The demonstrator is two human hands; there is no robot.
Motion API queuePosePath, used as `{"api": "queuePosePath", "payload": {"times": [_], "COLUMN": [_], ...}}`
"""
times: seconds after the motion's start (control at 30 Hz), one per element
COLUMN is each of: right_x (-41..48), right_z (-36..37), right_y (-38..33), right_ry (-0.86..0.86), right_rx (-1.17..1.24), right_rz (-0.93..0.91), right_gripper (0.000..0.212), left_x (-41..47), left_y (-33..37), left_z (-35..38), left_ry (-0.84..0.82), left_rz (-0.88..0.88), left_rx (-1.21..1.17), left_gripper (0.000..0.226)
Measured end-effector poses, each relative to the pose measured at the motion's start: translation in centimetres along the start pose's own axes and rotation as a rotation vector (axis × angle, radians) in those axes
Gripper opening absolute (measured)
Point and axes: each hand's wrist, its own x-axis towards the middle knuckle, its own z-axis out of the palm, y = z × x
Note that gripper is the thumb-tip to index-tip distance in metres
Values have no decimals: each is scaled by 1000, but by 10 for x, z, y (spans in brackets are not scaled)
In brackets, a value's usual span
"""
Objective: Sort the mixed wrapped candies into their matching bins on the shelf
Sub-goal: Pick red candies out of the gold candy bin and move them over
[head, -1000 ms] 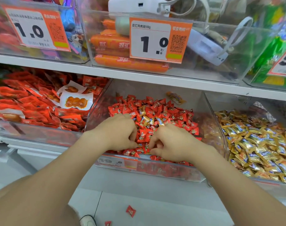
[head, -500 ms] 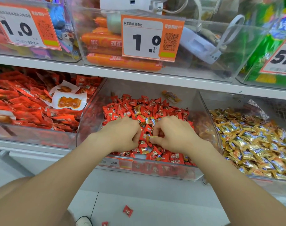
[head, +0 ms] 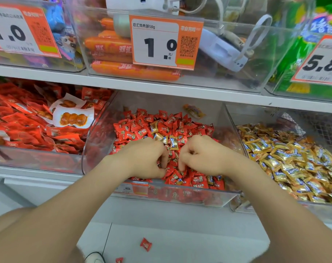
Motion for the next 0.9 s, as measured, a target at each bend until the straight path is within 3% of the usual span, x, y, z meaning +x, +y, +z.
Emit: {"api": "queuePosePath", "payload": {"times": [0.1,0.17,0.23,0.3,0.37,0.6,0.73,0.8,0.9], "right_x": [0,4,11,15,16,7,2,3,10], "right_z": [11,20,28,33,37,11,1,1,4], "right_y": [-3,-5,-5,-7,-6,-4,5,12,16], "right_ry": [-84,-7,48,33,1,105,205,227,219], "right_rx": [-192,-390,-470,-503,-500,-176,-188,-166,-100], "right_rz": [36,53,44,10,-19,45,86,99,100], "right_gripper": [7,21,35,28,22,41,44,45,22], "left_x": [6,8,11,11,10,-5,-13,-11,-6], "left_y": [2,4,5,6,4,-9,-20,-27,-31], "left_z": [3,4,3,4,6,-11,-16,-13,-11], "left_ry": [-43,-77,-85,-69,-60,148,237,290,298], "left_rz": [-16,-36,-49,-40,-26,-97,-149,-183,-179], "left_rx": [68,123,151,164,175,-88,-170,-206,-258], "left_gripper": [40,53,51,33,17,35,54,46,14]}}
